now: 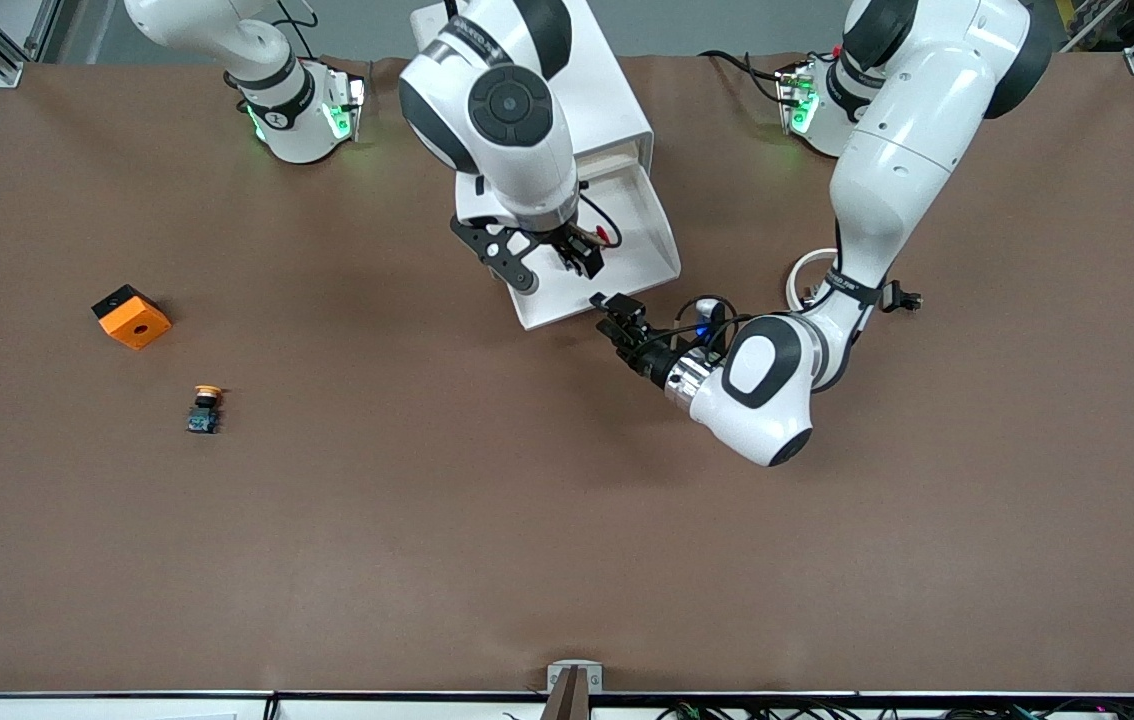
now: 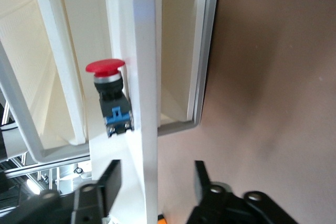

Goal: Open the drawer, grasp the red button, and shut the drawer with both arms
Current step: 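Pull the drawer out with the left gripper while the right gripper reaches in, then grasp the red button with the right gripper while the left gripper withdraws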

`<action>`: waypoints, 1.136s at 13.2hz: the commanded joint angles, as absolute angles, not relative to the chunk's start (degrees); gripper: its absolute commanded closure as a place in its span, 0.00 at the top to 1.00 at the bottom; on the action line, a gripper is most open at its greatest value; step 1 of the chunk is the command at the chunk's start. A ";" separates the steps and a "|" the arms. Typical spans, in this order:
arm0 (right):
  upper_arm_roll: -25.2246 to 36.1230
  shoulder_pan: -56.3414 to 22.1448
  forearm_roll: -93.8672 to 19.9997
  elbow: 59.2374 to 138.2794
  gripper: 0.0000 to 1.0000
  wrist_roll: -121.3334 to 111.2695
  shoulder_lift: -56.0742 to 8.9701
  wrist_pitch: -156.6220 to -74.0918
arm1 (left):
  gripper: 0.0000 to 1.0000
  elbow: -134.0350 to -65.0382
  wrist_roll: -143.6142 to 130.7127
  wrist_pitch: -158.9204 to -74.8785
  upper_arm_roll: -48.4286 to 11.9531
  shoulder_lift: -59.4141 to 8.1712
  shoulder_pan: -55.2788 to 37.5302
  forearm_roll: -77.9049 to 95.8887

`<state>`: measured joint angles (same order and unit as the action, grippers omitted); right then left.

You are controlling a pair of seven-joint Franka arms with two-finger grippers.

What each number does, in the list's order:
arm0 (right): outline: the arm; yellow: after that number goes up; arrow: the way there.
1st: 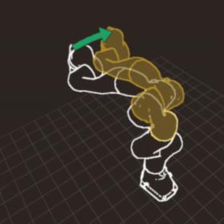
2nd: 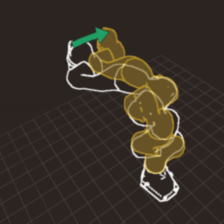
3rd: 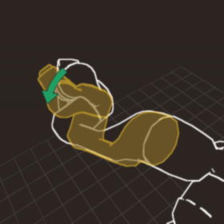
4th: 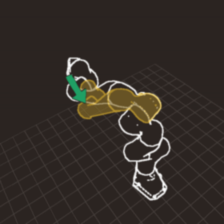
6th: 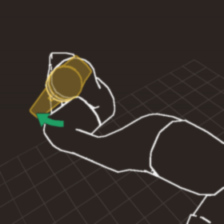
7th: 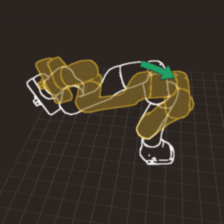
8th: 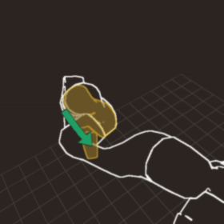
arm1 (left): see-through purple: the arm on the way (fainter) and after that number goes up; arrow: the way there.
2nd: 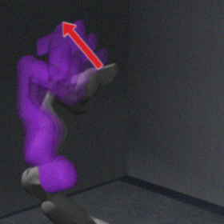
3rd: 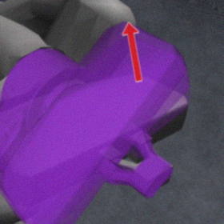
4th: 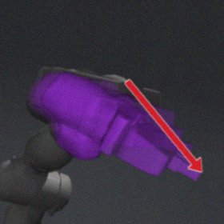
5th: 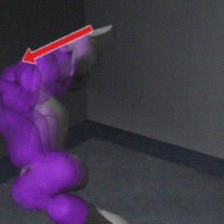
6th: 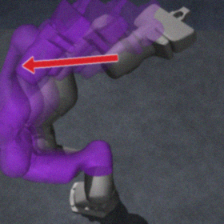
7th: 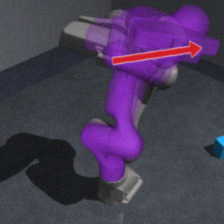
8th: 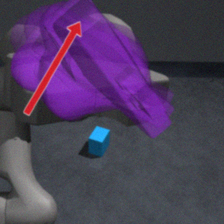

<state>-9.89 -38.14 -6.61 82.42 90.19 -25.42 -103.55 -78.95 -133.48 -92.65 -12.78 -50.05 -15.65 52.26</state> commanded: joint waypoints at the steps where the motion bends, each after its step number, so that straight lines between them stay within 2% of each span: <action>1: -9.23 -38.23 -6.42 82.18 1.00 91.41 -26.89 -104.06 | 1.00 -75.51 -131.93 -92.29 -11.87 -50.71 -14.51 53.35; 5: -9.23 -38.23 -5.54 86.21 1.00 91.49 -27.33 -105.55 | 1.00 -71.20 -130.96 -92.29 -7.22 -50.10 -14.41 52.65; 15: -9.32 -41.40 -6.33 87.01 1.00 92.46 -28.39 -106.26 | 1.00 -69.52 -107.95 -91.85 5.88 -42.81 -13.89 52.56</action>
